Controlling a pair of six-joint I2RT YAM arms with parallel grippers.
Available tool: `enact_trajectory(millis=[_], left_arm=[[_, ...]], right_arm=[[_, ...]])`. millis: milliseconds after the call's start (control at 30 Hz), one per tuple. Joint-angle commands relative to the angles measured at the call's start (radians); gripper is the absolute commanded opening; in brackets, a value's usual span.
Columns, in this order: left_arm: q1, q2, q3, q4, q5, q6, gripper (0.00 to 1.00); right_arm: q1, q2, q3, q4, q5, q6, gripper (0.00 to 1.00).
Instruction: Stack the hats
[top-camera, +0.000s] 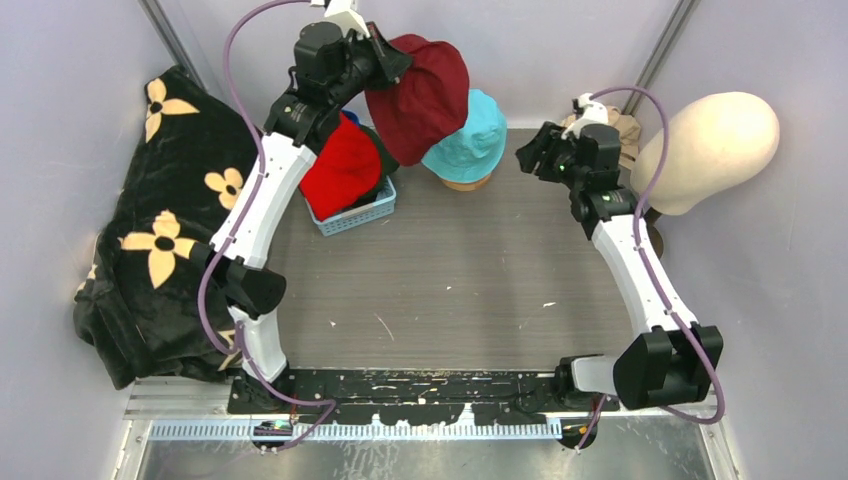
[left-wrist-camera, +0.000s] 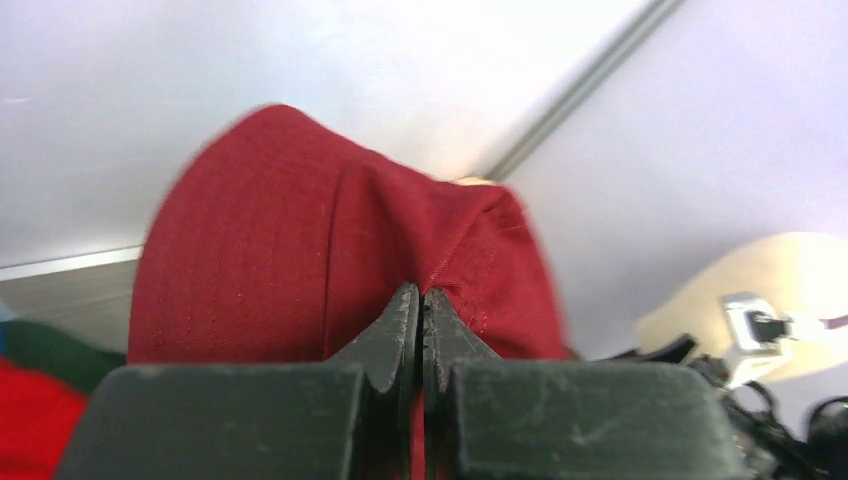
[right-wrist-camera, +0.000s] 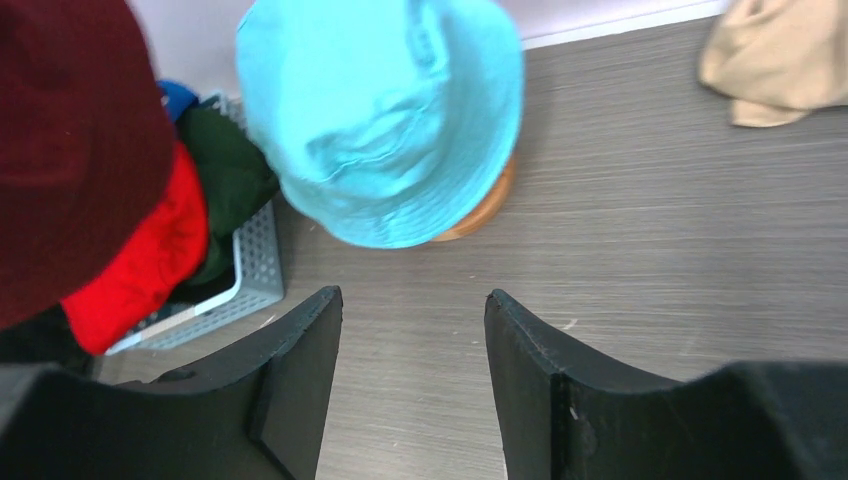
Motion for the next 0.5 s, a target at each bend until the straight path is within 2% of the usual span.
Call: enact_trajectory(millis=[0, 100, 333, 467], left_arm=[[-0.002, 0.037, 0.026, 0.262, 0.215, -0.192, 0.0], [-0.004, 0.094, 0.064, 0.359, 0.285, -0.282, 0.0], [-0.015, 0.225, 0.119, 0.604, 0.348, -0.445, 0.0], [-0.032, 0.344, 0.249, 0.697, 0.369, -0.53, 0.0]], right_arm=[[-0.058, -0.077, -0.017, 0.013, 0.041, 0.006, 0.6], [-0.077, -0.106, -0.024, -0.007, 0.061, -0.01, 0.62], [-0.082, -0.158, -0.02, -0.021, 0.069, -0.026, 0.64], [-0.084, -0.171, -0.015, -0.029, 0.071, -0.031, 0.63]])
